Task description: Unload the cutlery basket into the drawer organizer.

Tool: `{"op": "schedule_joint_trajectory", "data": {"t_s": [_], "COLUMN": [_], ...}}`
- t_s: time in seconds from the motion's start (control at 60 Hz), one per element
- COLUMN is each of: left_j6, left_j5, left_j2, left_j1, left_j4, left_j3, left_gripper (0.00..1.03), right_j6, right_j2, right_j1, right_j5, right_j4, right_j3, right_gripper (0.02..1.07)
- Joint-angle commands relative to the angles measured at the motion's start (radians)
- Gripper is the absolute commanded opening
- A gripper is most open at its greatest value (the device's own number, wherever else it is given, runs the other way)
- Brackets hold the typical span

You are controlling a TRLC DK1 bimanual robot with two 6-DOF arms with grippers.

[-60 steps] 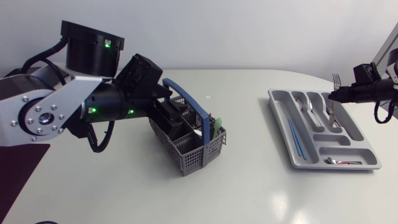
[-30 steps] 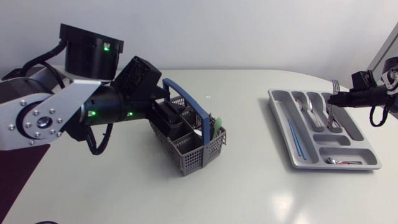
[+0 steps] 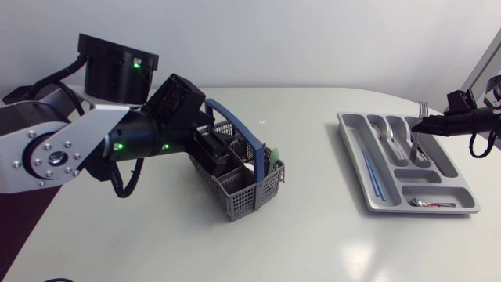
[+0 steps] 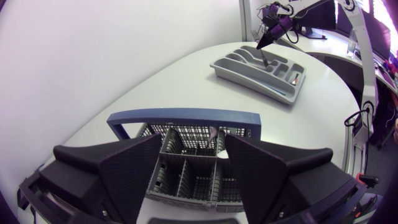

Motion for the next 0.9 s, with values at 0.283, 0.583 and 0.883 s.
{"op": "schedule_joint_trajectory", "data": {"t_s": [0.283,0.583,0.883], "left_j6": [0.017,0.017,0.016], "left_j5": [-0.006,-0.006,-0.006], "left_j2": [-0.013,-0.021,-0.027], "left_j1": [0.003,0.004,0.001], "left_j4": [0.051,0.054,0.054], "left_j3": [-0.071,-0.08,-0.083], "left_gripper": [0.74,0.74,0.74], "right_j6": [-0.028,0.007,0.032], "right_j2": [0.072,0.131,0.16], "right_j1": [0.029,0.031,0.034], "right_j5": [-0.012,0.0,0.068], "right_j4": [-0.006,0.025,0.083], "right_j3": [0.045,0.094,0.096], "right_gripper": [0.14,0.14,0.17]}}
